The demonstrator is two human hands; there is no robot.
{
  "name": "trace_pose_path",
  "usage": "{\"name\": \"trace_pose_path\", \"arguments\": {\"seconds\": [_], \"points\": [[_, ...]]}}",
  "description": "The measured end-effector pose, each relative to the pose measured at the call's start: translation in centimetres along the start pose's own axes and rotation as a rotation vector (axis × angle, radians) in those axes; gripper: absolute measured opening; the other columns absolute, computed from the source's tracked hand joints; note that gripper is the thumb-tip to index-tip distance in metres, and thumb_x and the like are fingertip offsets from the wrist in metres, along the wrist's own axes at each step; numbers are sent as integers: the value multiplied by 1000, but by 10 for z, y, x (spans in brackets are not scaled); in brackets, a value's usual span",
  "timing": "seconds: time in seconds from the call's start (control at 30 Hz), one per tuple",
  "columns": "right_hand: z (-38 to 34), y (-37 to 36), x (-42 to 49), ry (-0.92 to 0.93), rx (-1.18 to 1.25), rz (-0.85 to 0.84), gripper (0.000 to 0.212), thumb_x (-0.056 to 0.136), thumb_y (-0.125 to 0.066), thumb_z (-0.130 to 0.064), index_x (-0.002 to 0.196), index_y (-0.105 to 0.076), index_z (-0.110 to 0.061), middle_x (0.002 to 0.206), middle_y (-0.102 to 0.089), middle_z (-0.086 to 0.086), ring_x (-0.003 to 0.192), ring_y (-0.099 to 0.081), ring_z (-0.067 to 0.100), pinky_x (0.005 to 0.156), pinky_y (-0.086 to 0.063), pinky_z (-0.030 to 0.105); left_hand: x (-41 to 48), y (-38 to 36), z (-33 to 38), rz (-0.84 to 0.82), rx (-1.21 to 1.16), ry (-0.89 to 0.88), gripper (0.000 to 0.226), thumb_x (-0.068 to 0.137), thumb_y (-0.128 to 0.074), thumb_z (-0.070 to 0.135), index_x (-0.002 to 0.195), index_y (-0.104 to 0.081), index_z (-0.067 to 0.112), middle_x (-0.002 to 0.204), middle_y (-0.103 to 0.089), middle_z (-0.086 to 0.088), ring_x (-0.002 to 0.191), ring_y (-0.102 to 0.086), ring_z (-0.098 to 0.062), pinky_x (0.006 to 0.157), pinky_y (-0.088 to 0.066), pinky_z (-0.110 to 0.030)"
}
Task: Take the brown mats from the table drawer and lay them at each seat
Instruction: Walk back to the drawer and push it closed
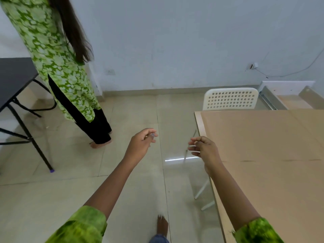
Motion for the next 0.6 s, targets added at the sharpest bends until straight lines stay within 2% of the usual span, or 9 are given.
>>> {"name": "trace_pose_path", "arguments": {"seconds": [0.23,0.6], "points": [[-70,-21,110,37,62,54,24,92,-36,3,91,-58,-7,84,-59,7,68,-56,18,65,-44,25,148,-2,35,-77,-77,-17,21,97,-43,12,109,-60,12,103,-65,-6,83,-63,-19,71,-47,-26],[-131,-52,278,31,124,247,24,93,-35,3,99,-57,-4,87,-60,8,70,-57,17,66,-47,25,371,-27,53,-288,-130,-49,19,96,-44,14,106,-60,14,98,-67,-2,81,-65,-19,71,-48,-26]]}}
Point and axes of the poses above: each hand's wrist, its own x-axis towards the middle knuckle, its own y-axis out of the back of the hand, z = x × y, the point moved 9 cm from there along x, towards the middle knuckle
